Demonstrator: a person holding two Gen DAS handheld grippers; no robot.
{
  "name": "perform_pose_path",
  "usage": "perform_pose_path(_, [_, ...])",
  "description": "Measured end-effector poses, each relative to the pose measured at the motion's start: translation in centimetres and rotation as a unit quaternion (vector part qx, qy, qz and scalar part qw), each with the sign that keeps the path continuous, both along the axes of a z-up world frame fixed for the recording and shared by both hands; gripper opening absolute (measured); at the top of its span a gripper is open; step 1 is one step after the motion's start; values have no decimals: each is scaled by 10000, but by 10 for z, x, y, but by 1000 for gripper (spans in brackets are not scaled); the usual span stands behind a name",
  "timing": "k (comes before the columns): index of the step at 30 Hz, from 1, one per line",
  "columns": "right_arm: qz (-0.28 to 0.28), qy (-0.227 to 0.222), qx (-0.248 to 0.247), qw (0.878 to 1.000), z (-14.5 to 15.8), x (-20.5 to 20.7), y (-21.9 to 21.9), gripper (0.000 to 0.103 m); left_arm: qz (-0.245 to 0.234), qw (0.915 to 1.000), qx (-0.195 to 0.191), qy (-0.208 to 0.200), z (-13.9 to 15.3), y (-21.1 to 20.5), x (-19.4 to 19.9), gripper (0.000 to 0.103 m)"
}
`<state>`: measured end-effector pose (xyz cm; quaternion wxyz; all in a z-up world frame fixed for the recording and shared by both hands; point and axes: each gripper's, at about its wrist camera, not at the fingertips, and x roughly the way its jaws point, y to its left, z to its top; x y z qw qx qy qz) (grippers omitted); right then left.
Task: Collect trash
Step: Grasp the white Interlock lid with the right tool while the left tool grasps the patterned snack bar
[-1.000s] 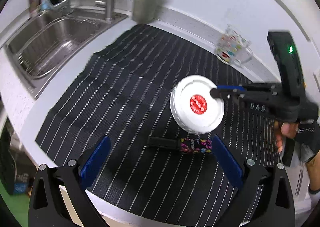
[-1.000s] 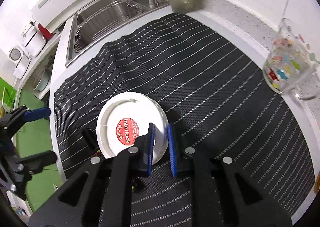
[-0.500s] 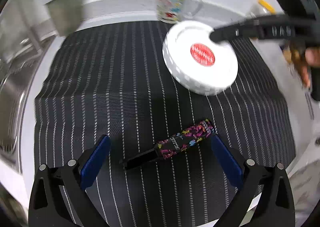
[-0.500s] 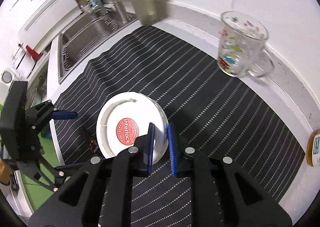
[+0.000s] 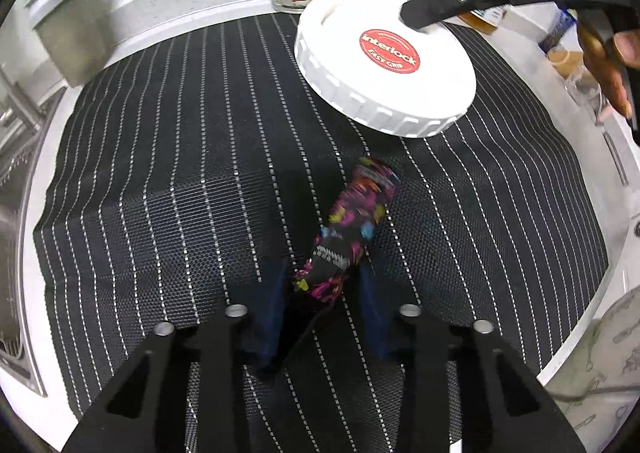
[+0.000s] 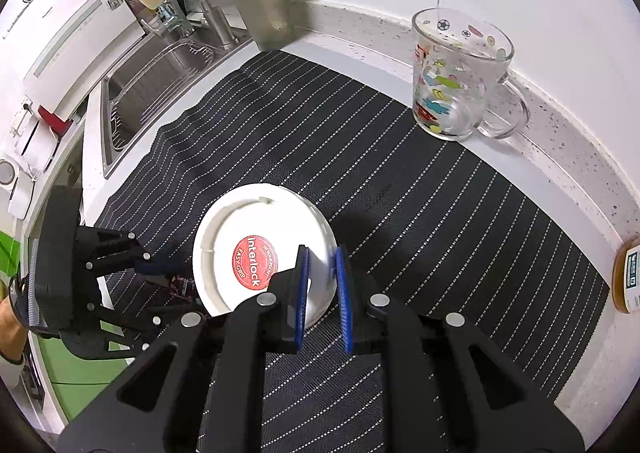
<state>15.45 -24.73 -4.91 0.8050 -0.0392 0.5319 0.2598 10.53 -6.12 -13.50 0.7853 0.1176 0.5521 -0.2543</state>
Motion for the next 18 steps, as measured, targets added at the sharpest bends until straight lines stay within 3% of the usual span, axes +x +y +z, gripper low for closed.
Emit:
perform_pose_path(10, [57, -133, 80, 9999, 9, -5, -4, 13, 1251, 9916, -322, 1, 19, 24, -5, 25])
perform_pose_path(18, [551, -291, 145, 9980, 27, -27, 0, 13, 2206, 9734, -521, -339, 65, 36, -42, 25])
